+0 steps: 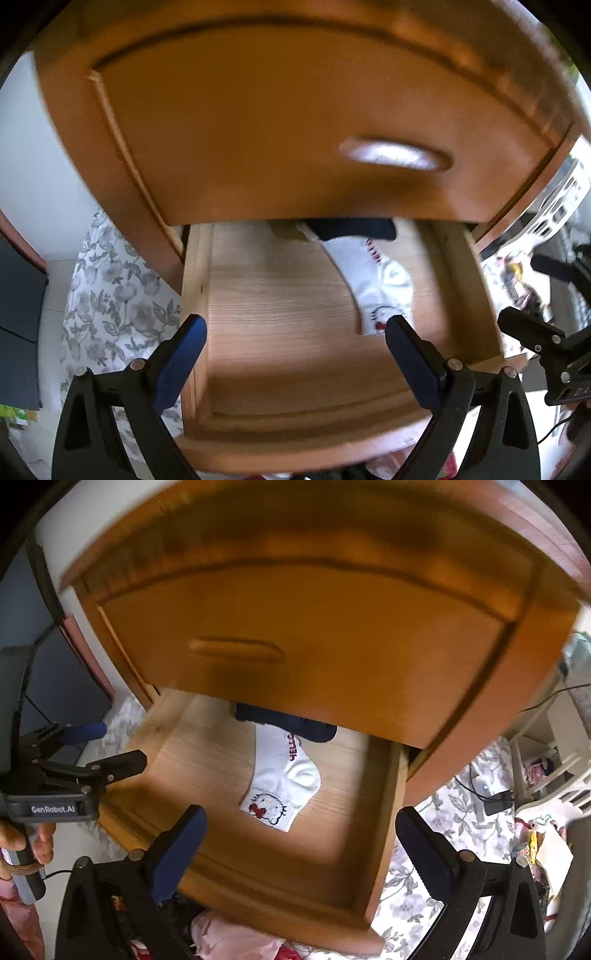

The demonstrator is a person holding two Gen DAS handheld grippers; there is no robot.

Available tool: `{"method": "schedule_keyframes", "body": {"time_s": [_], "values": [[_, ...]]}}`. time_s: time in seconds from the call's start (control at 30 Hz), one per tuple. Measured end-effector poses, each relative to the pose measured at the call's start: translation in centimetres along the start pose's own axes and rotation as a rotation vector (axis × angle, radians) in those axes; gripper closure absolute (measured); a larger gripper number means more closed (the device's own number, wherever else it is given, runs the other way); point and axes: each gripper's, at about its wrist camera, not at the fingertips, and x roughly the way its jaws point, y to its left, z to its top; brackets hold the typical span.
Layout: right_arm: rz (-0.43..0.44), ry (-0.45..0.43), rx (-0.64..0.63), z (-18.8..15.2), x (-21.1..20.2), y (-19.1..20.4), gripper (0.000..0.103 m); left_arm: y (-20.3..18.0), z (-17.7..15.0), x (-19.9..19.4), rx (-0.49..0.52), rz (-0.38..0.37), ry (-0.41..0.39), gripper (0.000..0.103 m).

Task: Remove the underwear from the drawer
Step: 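Move both grippers into the drawer toward the two socks, then grasp the white Hello Kitty sock with the right gripper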

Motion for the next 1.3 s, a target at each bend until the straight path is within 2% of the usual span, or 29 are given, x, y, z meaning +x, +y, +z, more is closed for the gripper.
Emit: {"method": "schedule_keyframes", "body": {"time_s": [0.17,0.43,0.67,0.73,0.87,1.17,1.3], "values": [[-0.015,0.104,-0.093,0.8,4.7,0.9,0.004,0.9,0.4,2.3,-0.029,-0.012,0.044,0.006],[-0.014,0.245,-0.242,0.7,10.2,3.0,0.016,2.4,0.7,3.7,-0.060,-0.033,0.054,0.006],[-0.017,0.304,-0.373,0.5,12.8,5.1,0.019,3.5,0.2,3.2,-0.082,-0.068,0.025,0.006],[-0.020,0.318,-0.408,0.4,13.4,5.6,0.025,3.9,0.1,2.9,-0.090,-0.076,0.017,0.006],[-0.014,0.350,-0.451,-0.1,14.5,6.3,0.027,4.4,-0.1,2.7,-0.098,-0.090,0.004,0.006],[0.004,0.380,-0.455,-0.2,16.0,6.8,0.046,5.4,-0.6,2.4,-0.119,-0.109,-0.010,0.006],[0.045,0.385,-0.440,-0.3,15.9,6.8,0.065,5.6,-0.6,2.5,-0.124,-0.112,-0.008,0.006]]}}
